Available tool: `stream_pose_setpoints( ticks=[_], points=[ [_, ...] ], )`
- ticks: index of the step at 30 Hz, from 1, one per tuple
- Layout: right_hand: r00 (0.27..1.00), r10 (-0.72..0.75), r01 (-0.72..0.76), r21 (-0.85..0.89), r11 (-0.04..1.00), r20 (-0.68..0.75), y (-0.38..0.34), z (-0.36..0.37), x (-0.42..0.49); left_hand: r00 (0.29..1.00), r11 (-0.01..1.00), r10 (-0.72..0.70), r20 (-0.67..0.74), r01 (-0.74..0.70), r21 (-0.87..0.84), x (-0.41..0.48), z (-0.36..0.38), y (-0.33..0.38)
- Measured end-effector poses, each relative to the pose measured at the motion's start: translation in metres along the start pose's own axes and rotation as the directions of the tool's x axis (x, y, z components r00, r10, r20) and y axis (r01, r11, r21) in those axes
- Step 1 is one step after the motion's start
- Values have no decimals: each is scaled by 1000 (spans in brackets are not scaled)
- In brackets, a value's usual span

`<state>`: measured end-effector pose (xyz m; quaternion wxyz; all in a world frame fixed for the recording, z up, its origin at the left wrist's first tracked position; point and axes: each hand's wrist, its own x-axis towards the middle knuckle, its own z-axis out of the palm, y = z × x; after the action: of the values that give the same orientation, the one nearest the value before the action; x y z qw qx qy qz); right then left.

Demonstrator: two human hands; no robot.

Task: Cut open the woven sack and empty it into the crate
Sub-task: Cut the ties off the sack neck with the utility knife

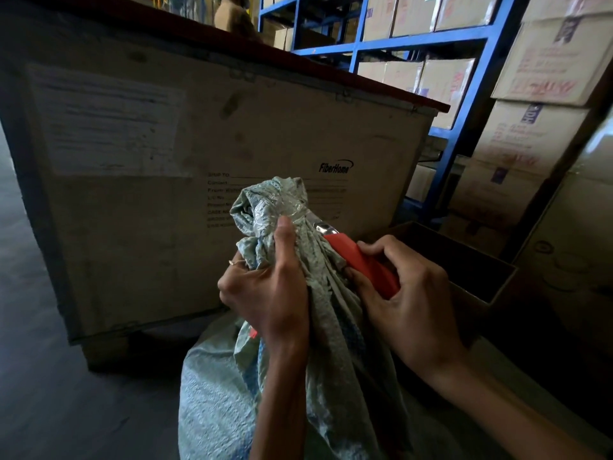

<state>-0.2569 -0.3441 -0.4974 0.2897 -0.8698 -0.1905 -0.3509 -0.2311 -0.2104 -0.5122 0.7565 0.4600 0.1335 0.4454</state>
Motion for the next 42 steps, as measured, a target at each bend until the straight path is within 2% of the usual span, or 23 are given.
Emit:
stream_pose_setpoints(
  ticks=[4, 10, 11, 13, 15, 16, 20, 23, 26, 30, 38, 42],
  points=[
    [999, -31, 31, -19, 999, 8, 4, -1, 3, 993, 998, 9, 120, -16, 61, 16, -11, 3],
    [988, -144, 149, -87, 985, 63, 6, -8, 4, 933, 982, -186, 309, 168, 84, 39, -34, 9],
    [983, -166, 173, -96, 980, 73, 6, -10, 2, 902, 967, -255, 347, 247, 69, 40, -37, 8],
    [977, -197, 205, -113, 972, 82, 6, -12, -4, 795, 905, -396, 460, 421, 50, 42, -44, 8],
    [974, -213, 221, -111, 969, 74, 5, -14, -10, 679, 840, -471, 564, 541, 50, 45, -49, 9],
    [971, -229, 235, -104, 966, 69, 5, -14, -11, 647, 816, -481, 591, 577, 32, 47, -51, 8],
    [954, -293, 299, -113, 947, 69, 5, -16, -11, 639, 826, -430, 638, 564, -8, 48, -49, 6],
    [954, -293, 299, -106, 948, 69, 5, -17, -10, 710, 848, -432, 556, 529, -18, 40, -45, 8],
    [955, -286, 293, -116, 949, 74, 6, -18, -10, 752, 876, -403, 522, 482, -18, 31, -40, 12],
    [981, -178, 182, -54, 982, 79, 10, -17, -10, 796, 903, -350, 493, 427, -47, 22, -32, 14],
    [990, -4, 8, -32, 999, 140, 24, -15, -6, 776, 925, -285, 563, 377, -51, 28, -38, 3],
    [983, 114, -101, -89, 991, 146, 40, -16, -5, 880, 969, -187, 436, 239, -66, 38, -42, -1]
  ],
)
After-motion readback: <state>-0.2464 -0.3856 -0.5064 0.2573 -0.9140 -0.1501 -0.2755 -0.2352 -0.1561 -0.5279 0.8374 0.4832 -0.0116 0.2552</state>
